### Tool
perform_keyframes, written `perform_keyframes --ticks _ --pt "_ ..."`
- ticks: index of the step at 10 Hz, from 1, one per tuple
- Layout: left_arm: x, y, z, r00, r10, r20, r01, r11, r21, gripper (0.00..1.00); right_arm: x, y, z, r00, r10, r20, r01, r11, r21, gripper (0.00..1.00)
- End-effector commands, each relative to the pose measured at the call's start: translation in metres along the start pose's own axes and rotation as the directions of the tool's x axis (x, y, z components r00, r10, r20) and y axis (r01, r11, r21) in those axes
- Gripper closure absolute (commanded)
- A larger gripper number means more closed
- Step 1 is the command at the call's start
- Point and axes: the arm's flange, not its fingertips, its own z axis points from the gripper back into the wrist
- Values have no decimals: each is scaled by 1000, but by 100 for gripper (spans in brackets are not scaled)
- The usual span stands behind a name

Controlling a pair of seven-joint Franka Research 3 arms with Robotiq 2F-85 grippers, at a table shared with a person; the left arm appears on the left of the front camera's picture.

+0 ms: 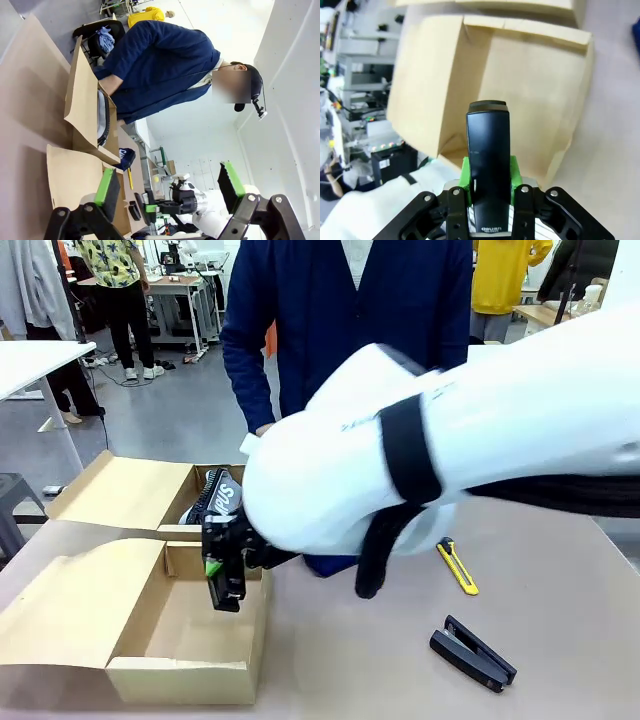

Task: Place items inside the box.
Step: Pick up a Pencil pouch or Stapler and place it inside the Mailer Box closest to the robot.

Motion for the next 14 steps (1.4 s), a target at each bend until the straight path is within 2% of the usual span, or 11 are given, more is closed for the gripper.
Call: perform_keyframes --ticks 1,2,4,5,6,7,8,12,13,14 --pt "0 -2 -1 1000 -20 13 20 1000 -22 0 16 25 -35 998 25 -53 -29 997 -75 68" --pt "0 -2 -1 1000 -20 13 20 1000 -22 0 16 22 -45 995 18 -99 -26 997 -71 68" --pt "0 -2 -1 1000 -20 13 20 1000 -22 0 17 14 -45 996 -17 -88 12 998 -56 68" --pt "0 -2 -1 1000 -20 13 20 1000 -22 0 17 11 -43 997 -24 -71 20 998 -53 59" --pt "0 -2 -1 1000 -20 13 20 1000 -22 0 17 9 -43 997 -25 -73 20 997 -69 13" --pt "0 -2 -1 1000 -20 13 20 1000 -22 0 18 8 -43 998 -23 -62 19 998 -67 4" --pt "0 -2 -1 1000 -20 13 20 1000 -22 0 18 7 -43 998 -23 -60 19 998 -62 0" --pt "0 -2 -1 1000 -20 13 20 1000 -22 0 13 -12 -22 999 -36 -17 36 999 -19 0" --pt "0 -2 -1 1000 -20 13 20 1000 -22 0 11 -23 -9 999 -22 -24 22 1000 -12 0" --pt "0 -2 -1 1000 -20 13 20 1000 -22 0 5 -45 25 996 36 -77 -33 999 42 0"
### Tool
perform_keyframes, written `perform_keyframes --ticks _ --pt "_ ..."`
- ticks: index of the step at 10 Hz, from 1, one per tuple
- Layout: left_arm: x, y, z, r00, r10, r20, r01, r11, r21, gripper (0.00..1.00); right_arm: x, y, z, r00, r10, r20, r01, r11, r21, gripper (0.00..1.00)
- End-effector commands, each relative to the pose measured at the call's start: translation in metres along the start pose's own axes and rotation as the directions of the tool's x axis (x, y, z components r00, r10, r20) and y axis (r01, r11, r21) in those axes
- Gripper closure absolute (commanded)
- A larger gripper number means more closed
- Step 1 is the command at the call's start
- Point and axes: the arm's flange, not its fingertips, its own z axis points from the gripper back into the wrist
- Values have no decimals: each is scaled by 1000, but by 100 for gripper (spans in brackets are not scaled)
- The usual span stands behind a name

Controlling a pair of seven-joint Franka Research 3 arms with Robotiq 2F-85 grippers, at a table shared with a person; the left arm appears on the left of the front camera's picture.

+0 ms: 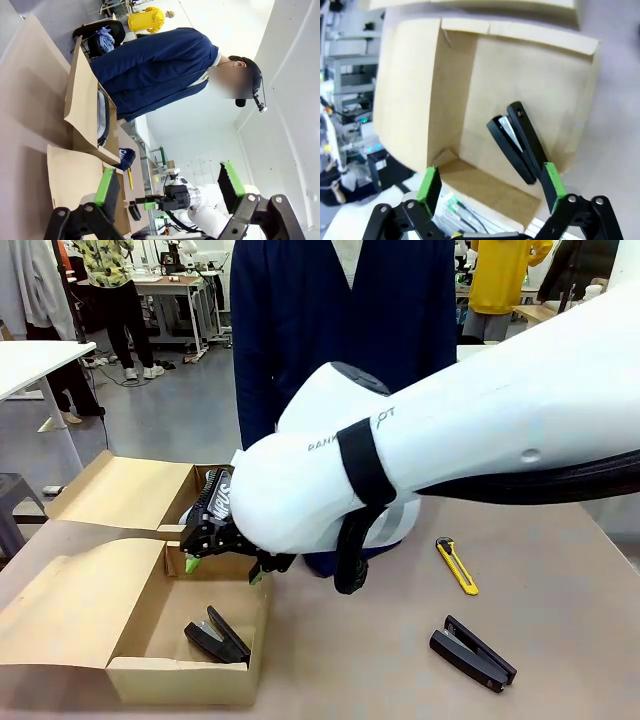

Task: Place items inside the box.
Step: Pick up a Pencil pouch or Stapler and place it inside the Mailer Box closest to the robot.

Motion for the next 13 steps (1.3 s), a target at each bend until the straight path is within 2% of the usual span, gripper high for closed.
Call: perform_keyframes --ticks 1,2,3,4,5,6,7,8,9,10,11,12,13 --pt "0 -2 -1 1000 -20 13 20 1000 -22 0 -25 -62 79 995 58 -81 -54 997 49 0" --pt "0 -2 -1 1000 -20 13 20 1000 -22 0 -44 -89 123 986 98 -136 -87 993 83 0" --pt "0 -2 -1 1000 -20 13 20 1000 -22 0 -64 -118 166 989 79 -123 -66 992 109 0" --pt "0 -2 -1 1000 -20 13 20 1000 -22 0 -88 -151 209 999 -52 2 52 995 79 0" --pt "0 -2 -1 1000 -20 13 20 1000 -22 0 -108 -183 237 995 -80 61 74 992 102 0" --pt "0 -2 -1 1000 -20 13 20 1000 -22 0 -124 -219 262 972 -196 132 170 968 186 0" --pt "0 -2 -1 1000 -20 13 20 1000 -22 0 -142 -253 282 944 -268 193 206 935 289 0" --pt "0 -2 -1 1000 -20 13 20 1000 -22 0 -166 -288 296 927 -292 233 184 900 395 0" --pt "0 -2 -1 1000 -20 13 20 1000 -22 0 -188 -318 303 916 -315 247 175 869 462 0" --pt "0 -2 -1 1000 -20 13 20 1000 -22 0 -216 -345 300 905 -367 213 232 849 475 0" --pt "0 -2 -1 1000 -20 13 20 1000 -22 0 -247 -366 290 927 -307 215 174 861 478 0" --pt "0 -2 -1 1000 -20 13 20 1000 -22 0 -276 -384 268 935 -306 178 208 882 422 0" --pt "0 -2 -1 1000 -20 13 20 1000 -22 0 -292 -393 242 941 -324 95 268 887 376 0"
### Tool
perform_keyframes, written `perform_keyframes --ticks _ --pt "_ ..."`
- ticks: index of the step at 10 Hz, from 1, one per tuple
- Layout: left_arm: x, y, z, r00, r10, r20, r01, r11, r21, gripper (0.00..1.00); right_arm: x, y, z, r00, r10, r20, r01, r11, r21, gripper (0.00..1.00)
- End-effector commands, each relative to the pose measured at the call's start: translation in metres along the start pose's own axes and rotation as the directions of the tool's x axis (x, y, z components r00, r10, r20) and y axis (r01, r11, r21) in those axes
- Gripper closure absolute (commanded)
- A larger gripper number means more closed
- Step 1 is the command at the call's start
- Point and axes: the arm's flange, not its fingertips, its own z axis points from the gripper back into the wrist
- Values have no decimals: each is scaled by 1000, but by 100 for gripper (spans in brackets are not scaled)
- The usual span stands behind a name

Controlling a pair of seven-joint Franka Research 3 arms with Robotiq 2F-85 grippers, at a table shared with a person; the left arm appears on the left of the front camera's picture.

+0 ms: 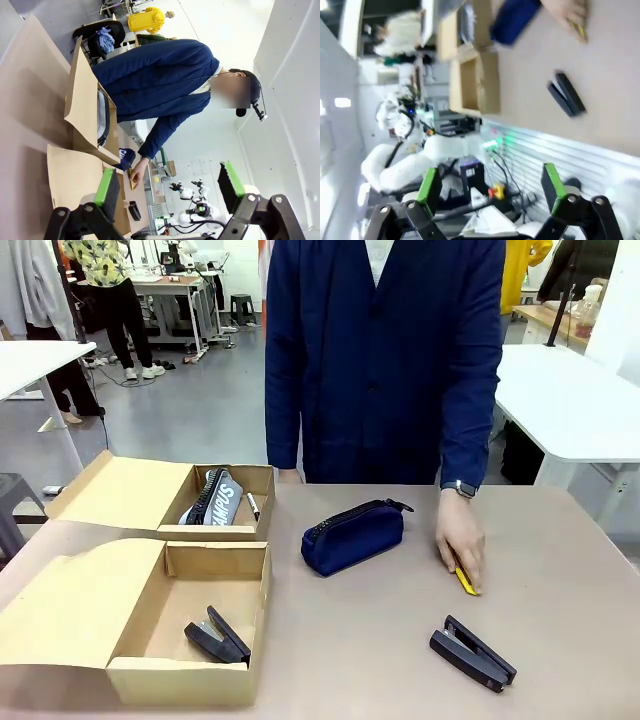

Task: Place items inside the box.
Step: Pick up a Pencil pouch or Stapler and place it inside the Mailer Box closest to the robot.

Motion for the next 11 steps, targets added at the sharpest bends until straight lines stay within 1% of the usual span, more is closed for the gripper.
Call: perform_keyframes --ticks 1,2,3,11 --pt "0 -2 -2 1000 -20 11 20 1000 -22 0 -116 -128 -130 994 -52 -99 38 990 -137 0" --pt "0 -2 -2 1000 -20 11 20 1000 -22 0 -109 -135 -152 993 -83 -82 69 984 -163 0" --pt "0 -2 -2 1000 -20 11 20 1000 -22 0 -16 -28 6 997 -47 -62 43 998 -55 0" --pt "0 -2 -2 1000 -20 11 20 1000 -22 0 -16 -28 6 997 -47 -62 43 998 -55 0"
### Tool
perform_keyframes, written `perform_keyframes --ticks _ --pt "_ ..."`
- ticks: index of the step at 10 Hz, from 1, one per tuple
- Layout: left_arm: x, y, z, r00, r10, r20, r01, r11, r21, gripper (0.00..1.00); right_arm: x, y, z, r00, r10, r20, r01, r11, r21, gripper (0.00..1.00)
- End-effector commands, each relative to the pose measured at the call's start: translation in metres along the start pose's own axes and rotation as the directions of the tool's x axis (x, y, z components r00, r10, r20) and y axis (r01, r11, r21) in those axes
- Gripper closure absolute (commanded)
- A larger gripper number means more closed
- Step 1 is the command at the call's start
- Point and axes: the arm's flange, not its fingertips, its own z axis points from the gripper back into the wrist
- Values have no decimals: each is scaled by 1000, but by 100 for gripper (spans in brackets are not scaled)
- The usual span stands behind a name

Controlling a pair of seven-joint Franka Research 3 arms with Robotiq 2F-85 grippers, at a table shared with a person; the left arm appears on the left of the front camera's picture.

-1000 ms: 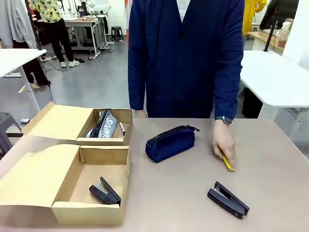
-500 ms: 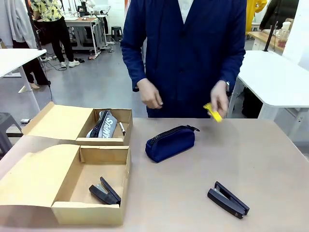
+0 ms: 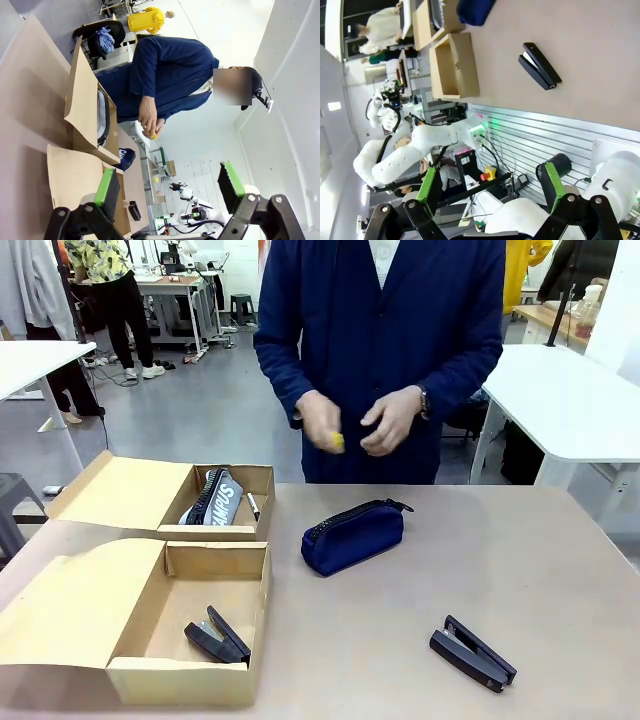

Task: Place items inside the box.
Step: Pick up a Pencil pouch or Stapler and place it inside the Mailer Box closest to the robot.

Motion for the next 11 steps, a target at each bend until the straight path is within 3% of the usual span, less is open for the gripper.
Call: perform_keyframes --ticks 1,6,7,8,9,10,11 --pt "0 -2 -2 1000 -20 11 20 1000 -22 0 -2 -1 1 1000 23 -3 -23 1000 9 0" --pt "0 -2 -2 1000 -20 11 20 1000 -22 0 -1 0 0 1000 -2 1 2 1000 1 0" --pt "0 -2 -2 1000 -20 11 20 1000 -22 0 14 17 -21 939 259 -224 -291 948 -125 0" --pt "0 -2 -2 1000 -20 11 20 1000 -22 0 52 44 -54 832 442 -336 -538 792 -289 0" --pt "0 -2 -2 1000 -20 11 20 1000 -22 0 88 73 -93 632 599 -492 -769 561 -305 0" --pt "0 -2 -2 1000 -20 11 20 1000 -22 0 117 96 -129 471 649 -597 -882 321 -346 0" --pt "0 -2 -2 1000 -20 11 20 1000 -22 0 128 113 -161 305 663 -683 -947 137 -290 0"
